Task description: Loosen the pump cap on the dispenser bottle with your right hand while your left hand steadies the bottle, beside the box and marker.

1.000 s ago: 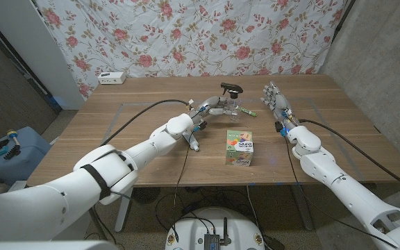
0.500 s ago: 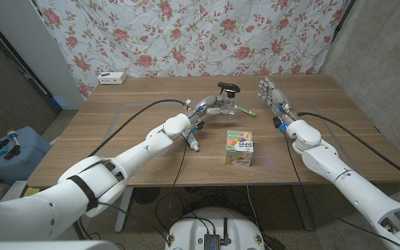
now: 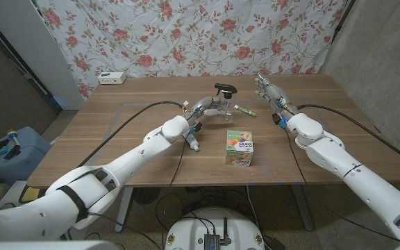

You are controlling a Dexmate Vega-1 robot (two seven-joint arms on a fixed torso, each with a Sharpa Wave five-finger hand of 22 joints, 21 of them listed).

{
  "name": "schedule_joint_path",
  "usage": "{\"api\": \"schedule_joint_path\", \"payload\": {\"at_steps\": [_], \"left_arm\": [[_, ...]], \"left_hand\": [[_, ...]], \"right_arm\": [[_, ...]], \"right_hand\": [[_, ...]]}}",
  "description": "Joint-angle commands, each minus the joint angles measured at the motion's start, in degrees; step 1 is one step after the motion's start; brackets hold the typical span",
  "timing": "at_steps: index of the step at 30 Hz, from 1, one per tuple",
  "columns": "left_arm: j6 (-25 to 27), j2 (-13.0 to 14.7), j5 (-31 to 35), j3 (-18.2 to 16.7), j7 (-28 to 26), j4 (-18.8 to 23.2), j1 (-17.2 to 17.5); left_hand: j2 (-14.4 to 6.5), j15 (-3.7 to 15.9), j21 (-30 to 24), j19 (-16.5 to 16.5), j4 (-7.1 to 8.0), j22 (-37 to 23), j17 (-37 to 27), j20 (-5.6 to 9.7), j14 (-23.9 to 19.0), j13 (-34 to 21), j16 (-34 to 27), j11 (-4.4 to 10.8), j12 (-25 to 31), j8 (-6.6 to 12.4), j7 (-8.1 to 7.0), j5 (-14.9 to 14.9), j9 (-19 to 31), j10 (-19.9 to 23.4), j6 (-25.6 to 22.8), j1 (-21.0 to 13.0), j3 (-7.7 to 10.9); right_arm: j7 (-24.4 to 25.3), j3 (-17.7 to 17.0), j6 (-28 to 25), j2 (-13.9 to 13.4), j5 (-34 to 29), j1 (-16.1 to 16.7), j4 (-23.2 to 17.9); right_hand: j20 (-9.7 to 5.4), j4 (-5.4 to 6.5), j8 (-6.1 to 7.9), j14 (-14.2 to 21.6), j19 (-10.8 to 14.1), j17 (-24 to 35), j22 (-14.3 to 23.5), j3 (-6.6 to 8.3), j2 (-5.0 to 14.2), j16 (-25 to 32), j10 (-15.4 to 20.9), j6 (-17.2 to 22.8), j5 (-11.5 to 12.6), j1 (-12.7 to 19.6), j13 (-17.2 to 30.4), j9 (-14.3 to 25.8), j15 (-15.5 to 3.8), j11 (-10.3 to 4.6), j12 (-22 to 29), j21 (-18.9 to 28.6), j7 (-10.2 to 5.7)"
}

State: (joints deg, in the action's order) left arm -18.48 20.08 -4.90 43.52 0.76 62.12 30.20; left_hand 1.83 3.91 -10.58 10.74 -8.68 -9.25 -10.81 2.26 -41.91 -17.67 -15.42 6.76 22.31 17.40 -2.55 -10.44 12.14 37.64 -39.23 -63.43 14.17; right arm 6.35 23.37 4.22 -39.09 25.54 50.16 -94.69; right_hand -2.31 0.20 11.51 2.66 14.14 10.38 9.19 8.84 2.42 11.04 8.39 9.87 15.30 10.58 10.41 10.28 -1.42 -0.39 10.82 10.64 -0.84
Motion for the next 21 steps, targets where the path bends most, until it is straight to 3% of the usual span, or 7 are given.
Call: {"api": "schedule_joint_path", "payload": {"at_steps": [1,11,16,21], "left_arm": [[3.36,1.54,1.02,-0.59,-2.26,4.47,2.01],[4.38,1.79,1.37,-0.73,-3.29,5.72,2.72],[4.38,1.76,1.44,-0.76,-3.49,5.71,2.75],[4.15,1.56,1.39,-0.7,-3.44,5.17,2.61]], "left_hand": [[-4.31,5.84,0.16,0.04,0.52,-0.14,-0.14,5.98,-1.08,-3.13,0.27,1.45,0.52,0.41,0.07,-0.48,0.19,2.07,-1.32,-1.88,1.11],[-4.35,5.84,0.18,-0.04,0.56,-0.14,-0.11,6.03,-1.26,-3.54,0.66,1.58,0.63,0.43,-0.03,-0.48,0.22,2.2,-1.37,-1.61,1.32],[-4.42,5.85,0.18,-0.05,0.58,-0.13,-0.18,6.0,-1.44,-3.68,0.68,1.49,0.68,0.51,0.09,-0.48,0.23,2.29,-1.57,-1.53,1.38],[-4.61,5.8,0.18,-0.03,0.58,-0.13,-0.25,6.01,-1.72,-3.85,0.69,1.38,0.79,0.63,0.11,-0.5,0.24,2.52,-1.86,-1.53,1.54]], "right_arm": [[1.27,0.78,-6.78,-3.53,-3.24,-0.07,-6.85],[1.62,2.37,-13.37,-5.41,-6.37,-1.77,-11.29],[1.62,3.14,-15.22,-5.81,-7.92,-2.62,-12.69],[1.59,3.6,-17.53,-6.34,-9.08,-3.25,-14.52]], "right_hand": [[-1.7,-0.96,0.46,0.35,0.65,0.17,0.26,0.02,-0.42,0.11,0.08,0.95,0.11,1.19,0.18,0.22,-0.05,0.07,0.08,0.08,-0.78],[-0.87,-2.3,0.68,0.29,0.61,0.14,0.27,0.08,-1.27,0.02,-0.44,1.85,0.03,2.75,0.21,0.32,0.35,0.31,-0.05,0.0,0.05],[0.32,-3.21,0.81,0.59,0.61,0.15,0.31,-0.07,-2.09,0.1,-0.56,2.65,-0.08,3.68,0.26,0.42,1.21,1.57,0.01,0.0,0.02],[0.94,-3.75,1.15,0.83,0.42,0.16,0.33,-0.17,-2.52,0.16,-0.59,3.94,-0.16,4.24,0.29,0.5,1.76,1.73,0.08,-0.07,0.37]]}}
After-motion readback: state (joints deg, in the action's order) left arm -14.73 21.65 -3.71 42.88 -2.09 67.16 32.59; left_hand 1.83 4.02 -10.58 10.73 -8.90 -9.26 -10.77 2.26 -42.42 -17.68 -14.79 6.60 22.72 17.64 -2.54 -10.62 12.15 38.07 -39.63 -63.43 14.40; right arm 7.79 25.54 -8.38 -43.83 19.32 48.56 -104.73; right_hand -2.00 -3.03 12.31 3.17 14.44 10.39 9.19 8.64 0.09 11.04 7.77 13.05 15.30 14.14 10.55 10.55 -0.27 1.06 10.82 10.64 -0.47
